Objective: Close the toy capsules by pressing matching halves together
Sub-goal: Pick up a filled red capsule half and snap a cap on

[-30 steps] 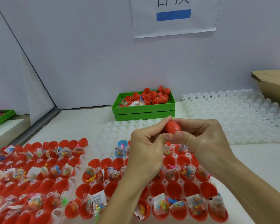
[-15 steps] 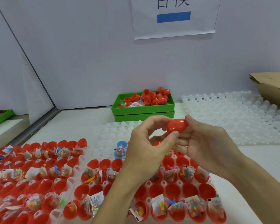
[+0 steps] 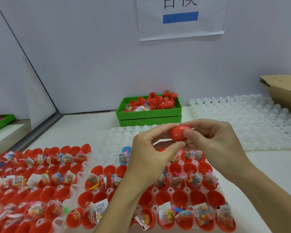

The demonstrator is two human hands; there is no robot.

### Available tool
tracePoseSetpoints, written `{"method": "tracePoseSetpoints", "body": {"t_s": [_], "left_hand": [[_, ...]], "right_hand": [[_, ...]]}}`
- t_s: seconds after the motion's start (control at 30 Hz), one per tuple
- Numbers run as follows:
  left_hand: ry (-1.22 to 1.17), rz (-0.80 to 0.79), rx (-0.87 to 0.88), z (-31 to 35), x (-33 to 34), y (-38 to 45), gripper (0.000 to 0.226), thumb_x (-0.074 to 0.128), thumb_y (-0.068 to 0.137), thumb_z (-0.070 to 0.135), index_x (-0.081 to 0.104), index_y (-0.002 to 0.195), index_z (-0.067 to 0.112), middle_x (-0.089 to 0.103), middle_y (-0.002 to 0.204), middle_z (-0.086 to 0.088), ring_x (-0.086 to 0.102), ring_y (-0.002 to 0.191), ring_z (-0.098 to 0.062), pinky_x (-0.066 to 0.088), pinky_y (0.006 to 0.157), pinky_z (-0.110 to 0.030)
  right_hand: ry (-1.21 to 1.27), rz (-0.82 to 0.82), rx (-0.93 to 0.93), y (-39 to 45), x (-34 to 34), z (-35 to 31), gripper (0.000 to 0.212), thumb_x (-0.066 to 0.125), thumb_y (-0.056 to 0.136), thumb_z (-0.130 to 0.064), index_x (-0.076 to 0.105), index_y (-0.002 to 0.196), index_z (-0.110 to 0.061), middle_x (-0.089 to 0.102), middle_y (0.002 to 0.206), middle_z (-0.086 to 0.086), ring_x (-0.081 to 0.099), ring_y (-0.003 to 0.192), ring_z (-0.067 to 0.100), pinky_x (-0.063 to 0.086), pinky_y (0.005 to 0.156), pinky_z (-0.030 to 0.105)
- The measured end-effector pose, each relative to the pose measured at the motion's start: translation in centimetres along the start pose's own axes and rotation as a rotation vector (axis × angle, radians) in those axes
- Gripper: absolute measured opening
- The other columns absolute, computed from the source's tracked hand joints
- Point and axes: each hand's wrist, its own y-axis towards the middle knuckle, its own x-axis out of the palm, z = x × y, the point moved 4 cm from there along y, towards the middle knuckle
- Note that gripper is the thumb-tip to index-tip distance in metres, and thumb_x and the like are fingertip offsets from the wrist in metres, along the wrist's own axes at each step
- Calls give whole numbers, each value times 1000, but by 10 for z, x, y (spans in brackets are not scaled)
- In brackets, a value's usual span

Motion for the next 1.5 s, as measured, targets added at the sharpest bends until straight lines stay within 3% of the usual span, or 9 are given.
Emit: {"method": "tracePoseSetpoints", "body": {"t_s": [0.1, 0.2, 0.4, 0.63, 0.77, 1.03, 1.23, 1.5], "left_hand": [[31, 22, 8, 1, -1, 0, 40, 77, 80, 3, 72, 114, 24, 74, 98, 19, 69, 94, 3, 53, 79, -12], [75, 34, 17, 0, -1, -1, 41, 77, 80, 4, 70, 114, 25, 70, 93, 26, 66, 94, 9, 49, 78, -6], [91, 60, 12, -2, 0, -1, 38, 78, 80, 8, 72, 116, 19, 71, 98, 23, 66, 98, 9, 50, 83, -7], [133, 91, 11, -3, 0, -1, 40, 76, 79, 0, 72, 105, 30, 63, 82, 42, 63, 95, 16, 48, 79, -3], [133, 111, 26, -5, 0, -2, 35, 73, 80, -6, 74, 107, 17, 64, 83, 37, 63, 90, 18, 47, 74, -1], [130, 66, 33, -3, 1, -3, 35, 67, 82, -13, 74, 108, 9, 67, 88, 25, 67, 79, 14, 49, 67, -3], [143, 76, 32, -3, 2, -4, 34, 67, 82, -13, 74, 108, 8, 66, 84, 28, 66, 77, 15, 49, 67, -2], [130, 113, 5, -3, 0, -3, 31, 73, 80, -6, 75, 106, 11, 72, 94, 14, 68, 79, 11, 50, 68, -3]], "right_hand": [[-20, 2, 11, 0, 0, 1, 16, 69, 76, -19, 75, 91, -15, 77, 81, 4, 75, 71, 22, 61, 63, 28], [-28, -7, 20, 0, 0, 2, 11, 69, 82, -9, 74, 91, -14, 77, 80, 5, 75, 69, 24, 61, 62, 30], [-9, -18, 28, 0, 0, 0, 12, 65, 86, 1, 72, 94, -5, 76, 75, 9, 75, 65, 25, 59, 58, 26], [-35, -19, 25, -1, 2, -1, 11, 66, 86, 4, 71, 94, 0, 75, 72, 11, 74, 63, 26, 60, 58, 28], [-5, -27, 37, -3, 2, -1, 10, 65, 86, 3, 72, 93, -1, 75, 71, 12, 74, 62, 26, 58, 55, 25], [7, -36, 68, -2, 4, -1, 10, 62, 87, 6, 71, 91, 1, 74, 68, 14, 73, 59, 27, 57, 52, 24], [-35, -27, 49, -3, 5, -2, 10, 64, 87, 4, 72, 90, -3, 75, 69, 12, 74, 60, 26, 58, 54, 25], [3, -22, 55, -3, 5, -4, 11, 63, 86, 6, 72, 88, -1, 74, 68, 15, 73, 58, 27, 57, 52, 23]]}}
